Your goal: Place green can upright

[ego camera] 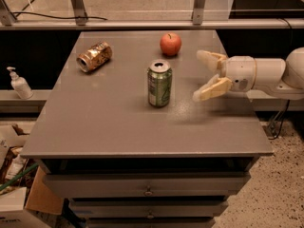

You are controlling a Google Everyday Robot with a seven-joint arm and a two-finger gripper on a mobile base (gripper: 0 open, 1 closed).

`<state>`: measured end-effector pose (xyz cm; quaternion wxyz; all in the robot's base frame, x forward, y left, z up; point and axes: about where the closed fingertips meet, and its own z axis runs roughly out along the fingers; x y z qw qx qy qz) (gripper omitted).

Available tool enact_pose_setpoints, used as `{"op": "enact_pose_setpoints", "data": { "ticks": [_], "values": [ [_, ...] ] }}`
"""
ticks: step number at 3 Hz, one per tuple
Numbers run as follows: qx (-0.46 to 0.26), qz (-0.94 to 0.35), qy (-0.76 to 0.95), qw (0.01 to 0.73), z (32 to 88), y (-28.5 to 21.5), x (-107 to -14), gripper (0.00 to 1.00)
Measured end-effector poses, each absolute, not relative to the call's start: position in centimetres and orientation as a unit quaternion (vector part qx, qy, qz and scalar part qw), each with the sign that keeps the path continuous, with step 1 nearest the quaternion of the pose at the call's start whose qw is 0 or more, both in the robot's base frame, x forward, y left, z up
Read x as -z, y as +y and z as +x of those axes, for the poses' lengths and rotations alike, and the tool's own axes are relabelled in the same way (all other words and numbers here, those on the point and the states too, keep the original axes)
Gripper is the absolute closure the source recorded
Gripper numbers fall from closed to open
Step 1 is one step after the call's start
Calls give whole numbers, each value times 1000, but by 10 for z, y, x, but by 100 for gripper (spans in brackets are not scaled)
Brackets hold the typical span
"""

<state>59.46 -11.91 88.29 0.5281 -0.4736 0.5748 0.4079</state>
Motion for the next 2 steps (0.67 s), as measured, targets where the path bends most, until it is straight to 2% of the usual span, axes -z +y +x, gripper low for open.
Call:
{"op": "enact_pose_setpoints", "data": {
  "ticks": [1, 2],
  "values": [
    [-377, -461, 585, 550, 602, -160, -890, 0],
    [-375, -461, 586, 552, 603, -163, -891, 0]
  ]
}}
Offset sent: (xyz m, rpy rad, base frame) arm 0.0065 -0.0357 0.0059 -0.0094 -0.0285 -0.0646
